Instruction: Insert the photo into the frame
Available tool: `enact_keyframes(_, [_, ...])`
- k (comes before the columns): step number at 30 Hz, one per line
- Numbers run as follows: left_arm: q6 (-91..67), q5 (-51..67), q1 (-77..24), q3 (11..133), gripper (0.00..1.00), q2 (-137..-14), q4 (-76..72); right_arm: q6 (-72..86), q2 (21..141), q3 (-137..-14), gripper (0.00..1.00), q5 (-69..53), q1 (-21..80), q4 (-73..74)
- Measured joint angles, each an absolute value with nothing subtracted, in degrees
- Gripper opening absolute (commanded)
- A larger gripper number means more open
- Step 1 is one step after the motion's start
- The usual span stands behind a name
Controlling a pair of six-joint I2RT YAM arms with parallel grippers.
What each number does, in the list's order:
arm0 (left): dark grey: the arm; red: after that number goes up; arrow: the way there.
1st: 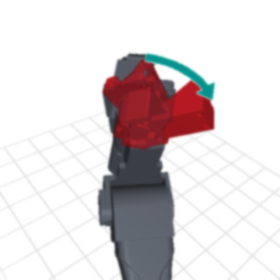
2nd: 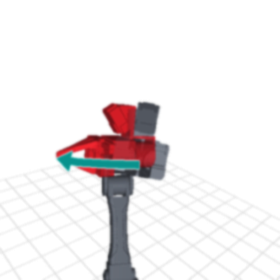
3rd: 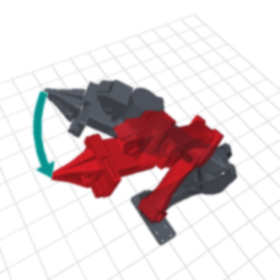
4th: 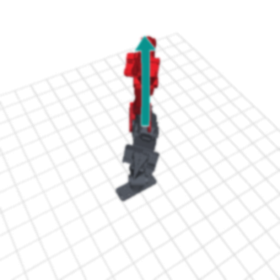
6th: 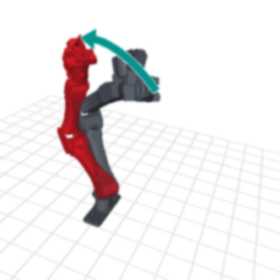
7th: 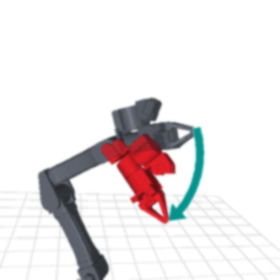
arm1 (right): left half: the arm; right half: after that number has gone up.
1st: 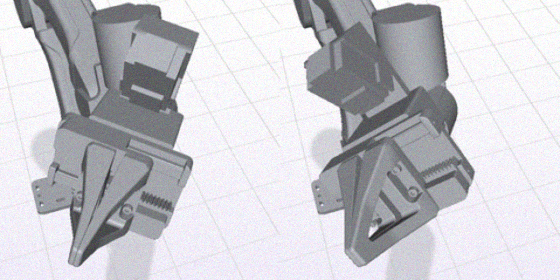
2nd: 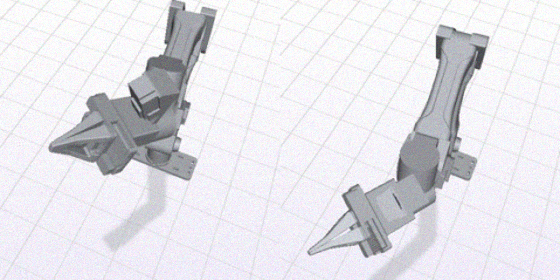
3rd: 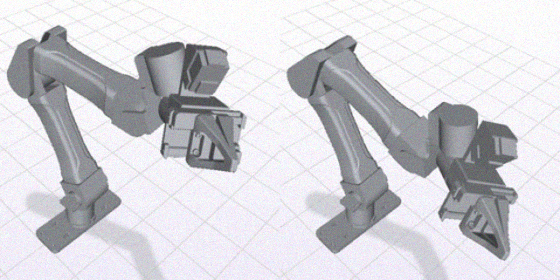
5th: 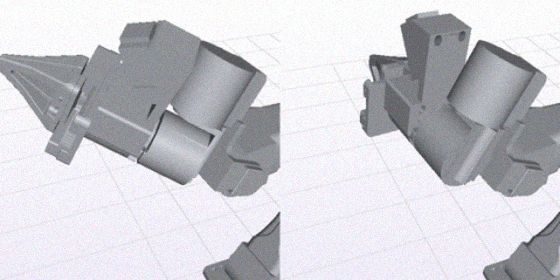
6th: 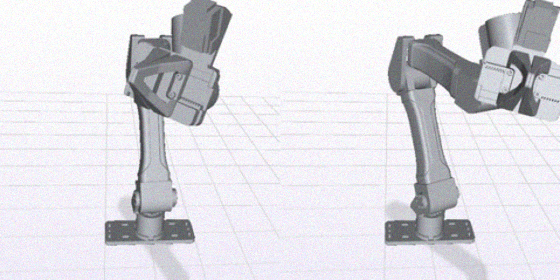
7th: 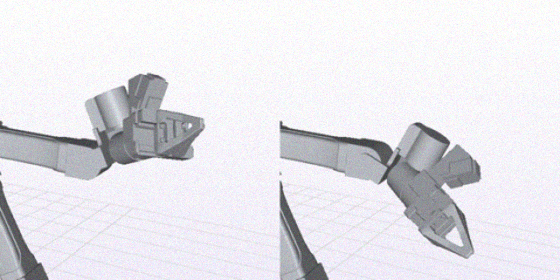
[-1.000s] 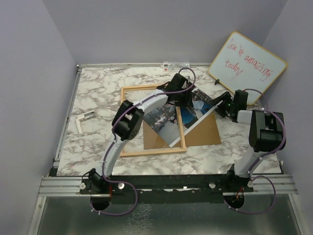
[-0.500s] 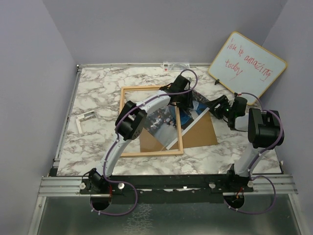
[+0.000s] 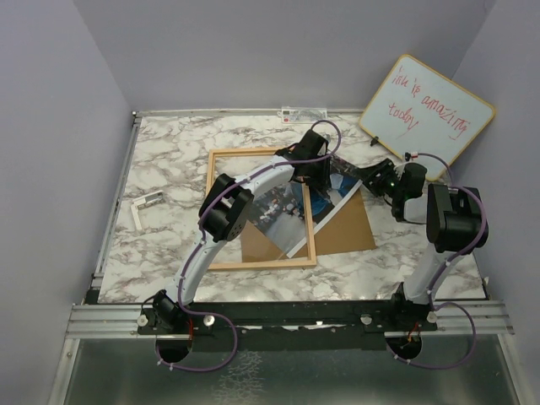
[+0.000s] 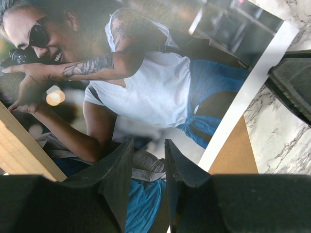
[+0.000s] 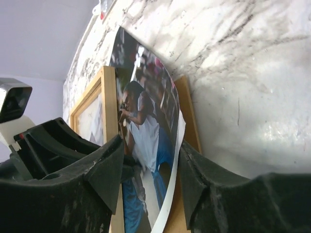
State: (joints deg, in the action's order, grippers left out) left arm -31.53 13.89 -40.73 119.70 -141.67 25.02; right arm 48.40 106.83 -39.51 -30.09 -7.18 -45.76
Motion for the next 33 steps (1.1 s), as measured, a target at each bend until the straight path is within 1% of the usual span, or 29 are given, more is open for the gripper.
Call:
enact_keyframes(3, [-31.44, 13.89, -40.73, 119.70, 0.32, -141.67, 25.19, 48.47, 107.33, -40.07, 0.48, -30.96, -7.18, -47.13])
enact_keyframes(8, [-31.44, 13.91, -40.73, 119.70, 0.31, -141.67, 25.41, 49.06, 109.62, -41.06, 0.52, -34.68, -6.87, -48.82])
enact_keyframes(13, [-31.46, 13.91, -40.73, 119.70, 0.29, -141.67, 25.45, 50.17, 112.79, -40.84, 0.51, -37.56, -5.06, -49.50])
enact_keyframes(15, [-31.46, 13.91, -40.73, 119.70, 0.28, -141.67, 25.52, 51.16, 113.30, -40.21, 0.46, -38.22, -3.97, -51.09])
enact_keyframes(16, [-31.46, 13.91, -40.73, 119.70, 0.27, -141.67, 25.58, 51.57, 113.32, -39.83, 0.42, -38.30, -3.42, -51.68])
enact_keyframes(20, [-31.44, 13.61, -40.75, 120.57, 0.27, -141.67, 27.22, 54.15, 113.73, -37.67, 0.19, -38.30, -1.80, -55.40])
enact_keyframes(22, [-30.72, 12.25, -40.86, 122.67, 0.28, -141.67, 31.14, 56.03, 114.26, -36.80, 0.06, -38.15, -1.50, -57.82])
enact_keyframes(23, [-30.46, 11.73, -40.88, 123.70, 0.29, -141.60, 32.62, 56.71, 114.37, -36.67, 0.01, -38.06, -1.50, -58.94])
enact_keyframes(28, [-29.56, 9.52, -40.12, 124.57, 0.31, -136.68, 37.15, 62.37, 115.59, -36.71, 0.01, -37.65, -1.50, -67.07])
enact_keyframes(33, [-29.56, 8.56, -37.19, 122.52, 0.38, -126.80, 38.28, 69.23, 115.20, -37.08, 0.01, -37.82, -1.50, -76.29])
